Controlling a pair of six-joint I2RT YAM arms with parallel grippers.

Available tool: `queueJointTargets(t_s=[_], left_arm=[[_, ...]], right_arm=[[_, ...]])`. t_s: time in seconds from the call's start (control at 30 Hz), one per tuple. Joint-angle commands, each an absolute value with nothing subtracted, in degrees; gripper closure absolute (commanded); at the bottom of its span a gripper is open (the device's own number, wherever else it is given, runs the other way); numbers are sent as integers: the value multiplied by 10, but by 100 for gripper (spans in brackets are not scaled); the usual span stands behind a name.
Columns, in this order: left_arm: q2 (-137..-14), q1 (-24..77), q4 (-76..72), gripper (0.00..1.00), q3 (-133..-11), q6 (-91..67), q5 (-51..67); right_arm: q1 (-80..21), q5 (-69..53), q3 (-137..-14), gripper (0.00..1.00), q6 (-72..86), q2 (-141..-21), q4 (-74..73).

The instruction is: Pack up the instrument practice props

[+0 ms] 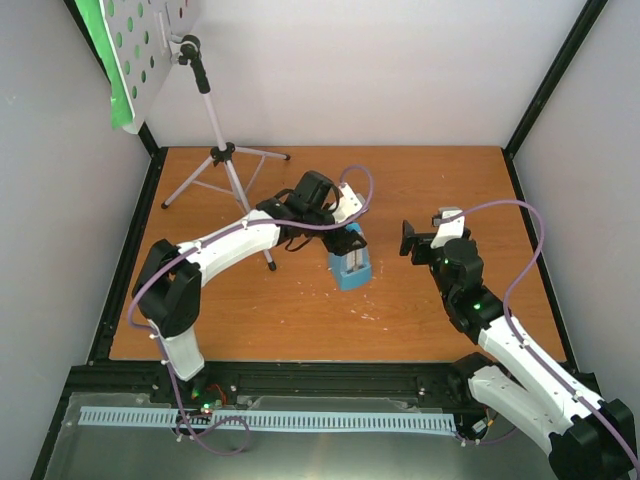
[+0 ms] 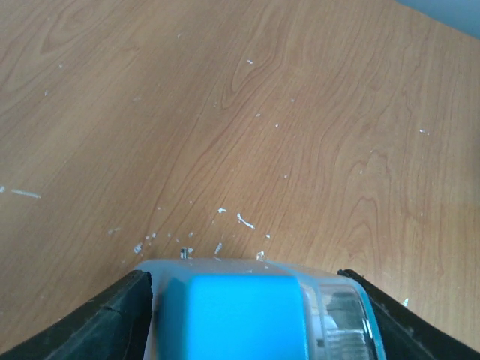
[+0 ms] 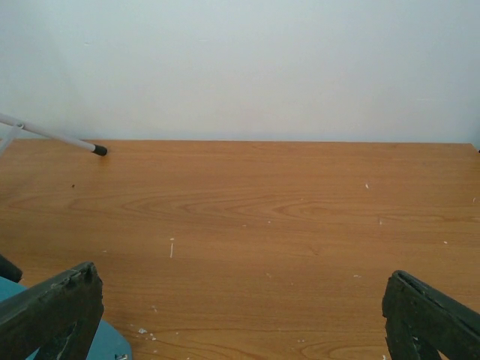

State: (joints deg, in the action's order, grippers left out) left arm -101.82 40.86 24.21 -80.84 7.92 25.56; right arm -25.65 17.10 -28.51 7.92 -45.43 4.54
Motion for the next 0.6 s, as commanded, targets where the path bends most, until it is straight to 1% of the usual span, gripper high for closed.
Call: queueJointTargets(t_s=[0.0,0.17,0.2,0.27,0.33,0.37,0.47,0.5,0.53,0.57], left_arm=[[-988,414,225,37,-790,79,235],[-982,415,227,51,-786,80,226],[-982,415,226,53,-786,80,224],[-982,415,228,54,-787,78,226],[-980,415,229,42,-786,73,236],[-976,415,227,35,-785,69,242],[-957,414,215,9,-781,56,252],[-950,411,209,3,-778,50,256],[-941,407,200,1,-774,42,263],[-931,400,191,1,-769,33,274]], right_arm=[[-257,198,-279,0,74,-450,44],[-256,222,-288,0,75,-457,47],[-256,220,-294,0,75,-460,50],[-255,201,-308,0,74,-475,55],[-255,163,-322,0,70,-489,56],[-256,145,-325,0,68,-494,59],[-256,76,-329,0,66,-505,71],[-256,53,-331,0,66,-508,73],[-256,33,-334,0,67,-511,74],[-256,11,-336,0,68,-515,77]])
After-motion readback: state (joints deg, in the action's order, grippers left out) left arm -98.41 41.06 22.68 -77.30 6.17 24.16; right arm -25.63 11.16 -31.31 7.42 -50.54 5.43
